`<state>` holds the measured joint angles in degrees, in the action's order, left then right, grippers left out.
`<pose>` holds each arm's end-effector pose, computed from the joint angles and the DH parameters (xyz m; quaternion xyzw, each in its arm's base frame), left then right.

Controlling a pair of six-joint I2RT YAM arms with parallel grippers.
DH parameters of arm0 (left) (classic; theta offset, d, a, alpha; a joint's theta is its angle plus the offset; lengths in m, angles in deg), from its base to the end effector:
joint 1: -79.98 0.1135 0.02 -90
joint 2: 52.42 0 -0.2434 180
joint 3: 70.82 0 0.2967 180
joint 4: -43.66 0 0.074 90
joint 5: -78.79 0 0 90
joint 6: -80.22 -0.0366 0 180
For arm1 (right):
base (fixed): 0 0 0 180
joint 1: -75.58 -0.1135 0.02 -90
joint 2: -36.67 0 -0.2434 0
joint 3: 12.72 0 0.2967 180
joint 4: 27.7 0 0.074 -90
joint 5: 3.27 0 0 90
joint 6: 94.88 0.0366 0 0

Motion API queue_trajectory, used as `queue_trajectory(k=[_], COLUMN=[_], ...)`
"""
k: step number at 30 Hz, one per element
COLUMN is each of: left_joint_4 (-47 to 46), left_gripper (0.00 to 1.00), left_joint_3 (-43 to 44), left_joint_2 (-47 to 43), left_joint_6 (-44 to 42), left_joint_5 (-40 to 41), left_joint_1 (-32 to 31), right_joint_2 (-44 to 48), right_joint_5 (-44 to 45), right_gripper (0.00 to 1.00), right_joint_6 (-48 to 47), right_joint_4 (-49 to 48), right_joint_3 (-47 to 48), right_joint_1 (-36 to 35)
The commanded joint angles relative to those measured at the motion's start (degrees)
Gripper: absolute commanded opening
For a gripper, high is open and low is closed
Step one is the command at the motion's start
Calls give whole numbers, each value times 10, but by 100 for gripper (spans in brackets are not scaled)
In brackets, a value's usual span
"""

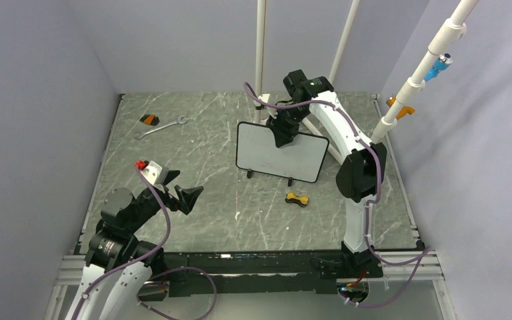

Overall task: Erase the whiteboard
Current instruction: Place the whiteboard on the whiteboard stand.

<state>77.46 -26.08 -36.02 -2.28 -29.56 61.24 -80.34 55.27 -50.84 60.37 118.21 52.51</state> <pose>0.1439 -0.0610 0.3127 0.1783 0.7165 -0.2656 0.6199 0.4040 0.1928 0.3005 -0.5710 0.7644 0.2368 0.1834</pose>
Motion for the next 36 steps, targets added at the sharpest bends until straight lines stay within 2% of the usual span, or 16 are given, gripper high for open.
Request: queue_trajectory(k=[1, 5, 9, 19, 23, 29, 32, 36], left_joint_4=[-17, -17, -19, -22, -23, -24, -24, -24], left_gripper=[99, 99, 100, 99, 99, 99, 99, 99], left_joint_3=[1, 1, 1, 1, 1, 0, 0, 0], left_joint_2=[8, 10, 13, 13, 14, 15, 15, 15], left_joint_6=[-7, -6, -5, -3, -3, -2, -2, -2], left_joint_5=[-15, -17, -22, -29, -32, -35, -36, -36], left_joint_1=[6, 8, 11, 16, 18, 20, 21, 21], right_joint_2=[-14, -29, -47, -72, -53, -29, -13, 24], right_joint_5=[31, 80, 133, 177, 184, 239, 230, 225], right_gripper=[42, 57, 64, 77, 82, 95, 99, 100], right_joint_6=[-4, 8, 19, 31, 39, 65, 67, 69], right_joint_4=[-25, -62, -98, -140, -161, -215, -220, -230], right_joint_3=[25, 23, 23, 31, 18, -3, -5, -29], right_joint_1=[-1, -1, -1, 1, 1, 3, 4, 4])
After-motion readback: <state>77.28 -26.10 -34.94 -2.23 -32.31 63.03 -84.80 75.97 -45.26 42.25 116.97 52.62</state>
